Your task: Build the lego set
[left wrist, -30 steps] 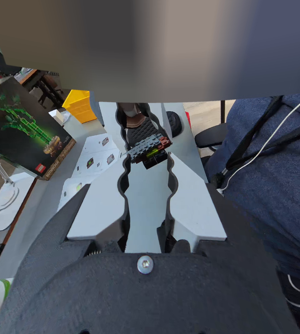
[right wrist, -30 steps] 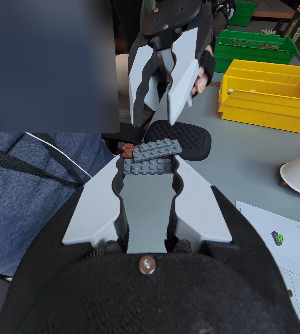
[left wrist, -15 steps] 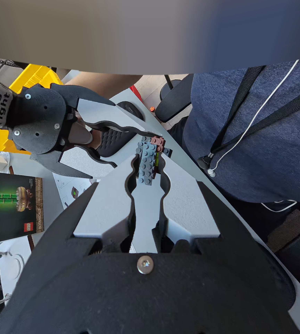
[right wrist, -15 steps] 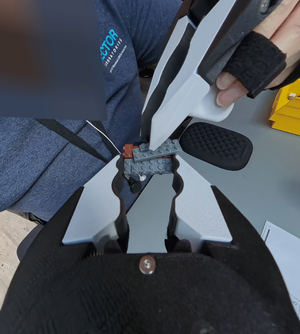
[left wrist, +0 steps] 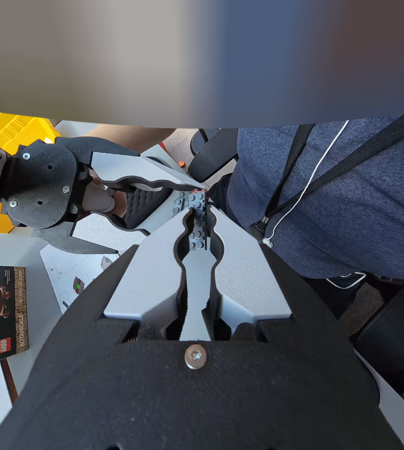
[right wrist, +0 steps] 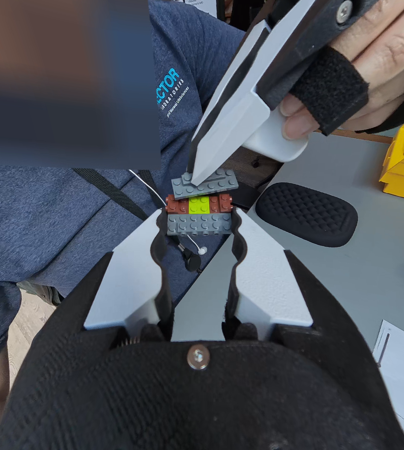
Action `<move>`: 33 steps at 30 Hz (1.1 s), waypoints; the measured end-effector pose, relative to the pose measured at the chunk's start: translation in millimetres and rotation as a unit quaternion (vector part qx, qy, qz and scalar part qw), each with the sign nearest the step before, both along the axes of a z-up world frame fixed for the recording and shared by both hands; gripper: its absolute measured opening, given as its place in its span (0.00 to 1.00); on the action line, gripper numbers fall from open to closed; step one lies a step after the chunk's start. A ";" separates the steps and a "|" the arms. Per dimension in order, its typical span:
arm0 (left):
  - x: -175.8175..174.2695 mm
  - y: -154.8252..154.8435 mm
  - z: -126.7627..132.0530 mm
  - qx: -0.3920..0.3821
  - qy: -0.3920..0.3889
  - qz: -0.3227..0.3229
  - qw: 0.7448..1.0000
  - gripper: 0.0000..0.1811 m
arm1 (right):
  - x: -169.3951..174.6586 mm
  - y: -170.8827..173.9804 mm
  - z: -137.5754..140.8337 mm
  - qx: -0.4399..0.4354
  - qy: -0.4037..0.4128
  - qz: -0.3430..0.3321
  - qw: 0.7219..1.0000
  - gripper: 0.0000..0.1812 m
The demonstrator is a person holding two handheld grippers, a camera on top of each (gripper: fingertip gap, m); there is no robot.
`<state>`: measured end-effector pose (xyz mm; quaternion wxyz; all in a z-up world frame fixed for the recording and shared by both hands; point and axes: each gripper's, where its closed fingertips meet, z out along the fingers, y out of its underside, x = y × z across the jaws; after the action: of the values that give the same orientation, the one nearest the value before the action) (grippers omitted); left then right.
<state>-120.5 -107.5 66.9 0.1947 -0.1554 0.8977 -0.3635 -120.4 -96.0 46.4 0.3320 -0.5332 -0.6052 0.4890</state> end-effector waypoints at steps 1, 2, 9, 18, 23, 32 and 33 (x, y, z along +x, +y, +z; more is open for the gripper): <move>-1.6 -1.5 0.7 0.001 0.000 -0.003 1.000 0.04 | 0.9 -1.1 1.6 -0.002 0.005 0.004 1.000 0.29; -3.2 -2.1 -0.6 0.010 0.000 -0.006 1.000 0.04 | 1.9 -1.5 3.0 -0.002 0.009 0.007 1.000 0.29; -8.4 -12.1 5.5 0.004 0.001 -0.016 1.000 0.04 | 3.7 -5.0 13.7 -0.024 0.050 0.038 0.998 0.29; -5.0 -11.0 21.6 -0.029 0.036 -0.022 0.999 0.04 | 2.3 -5.1 30.1 -0.075 0.168 0.087 0.979 0.29; 5.4 -6.5 37.2 -0.064 0.068 -0.006 0.996 0.04 | 8.6 2.7 45.5 -0.094 0.249 0.103 0.959 0.29; 19.3 2.3 47.7 -0.133 0.124 0.029 0.983 0.01 | 21.1 18.8 58.9 -0.128 0.321 0.086 0.934 0.29; 22.3 4.2 47.7 -0.130 0.106 0.032 0.985 0.02 | 19.0 24.1 55.2 -0.127 0.316 0.068 0.938 0.29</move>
<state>-98.2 -103.3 114.6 0.0886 -0.2457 0.8530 -0.4518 -101.4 -71.9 101.6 0.4015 -0.3469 -0.4366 0.7265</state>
